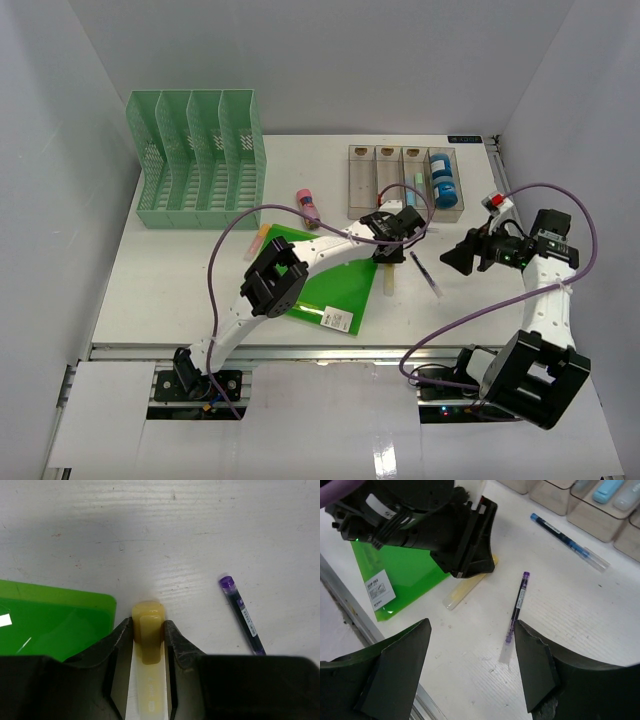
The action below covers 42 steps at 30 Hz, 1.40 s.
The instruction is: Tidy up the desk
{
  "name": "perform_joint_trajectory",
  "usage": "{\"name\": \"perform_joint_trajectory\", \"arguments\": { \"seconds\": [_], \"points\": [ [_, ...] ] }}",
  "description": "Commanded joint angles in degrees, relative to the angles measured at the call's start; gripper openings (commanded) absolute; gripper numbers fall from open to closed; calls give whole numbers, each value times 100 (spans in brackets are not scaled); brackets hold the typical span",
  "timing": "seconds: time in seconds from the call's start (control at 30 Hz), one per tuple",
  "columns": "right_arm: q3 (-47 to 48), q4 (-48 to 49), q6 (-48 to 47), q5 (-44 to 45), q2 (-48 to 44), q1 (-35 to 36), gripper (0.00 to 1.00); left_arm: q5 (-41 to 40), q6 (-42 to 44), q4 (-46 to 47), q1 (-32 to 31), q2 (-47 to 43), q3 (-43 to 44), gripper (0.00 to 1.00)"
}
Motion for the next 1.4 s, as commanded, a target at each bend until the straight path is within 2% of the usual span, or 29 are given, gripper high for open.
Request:
{"name": "perform_joint_trajectory", "arguments": {
  "seconds": [0.0,0.13,0.33,0.67,0.87,1.37],
  "points": [
    [296,-937,-919,331,75,652,74,859,-106,136,-74,-126,-718,12],
    [20,-609,-423,585,10,1359,75,1225,-261,851,-67,-836,-1414,6],
    [-185,8,738,488,145,1799,74,1510,-542,1852,-67,-1761,-2328,2],
    [-204,1096,2244,534,-27,1938,75,1671,-1004,3086,-6,-2915,-3564,1],
    [-418,1644,2666,440,-171,2079,74,1645,-1236,3717,100,-3406,-4081,1],
    [-436,2134,3907,297,8,2425,67,1308,-1348,4173,399,-3756,-3983,1]
  ]
}}
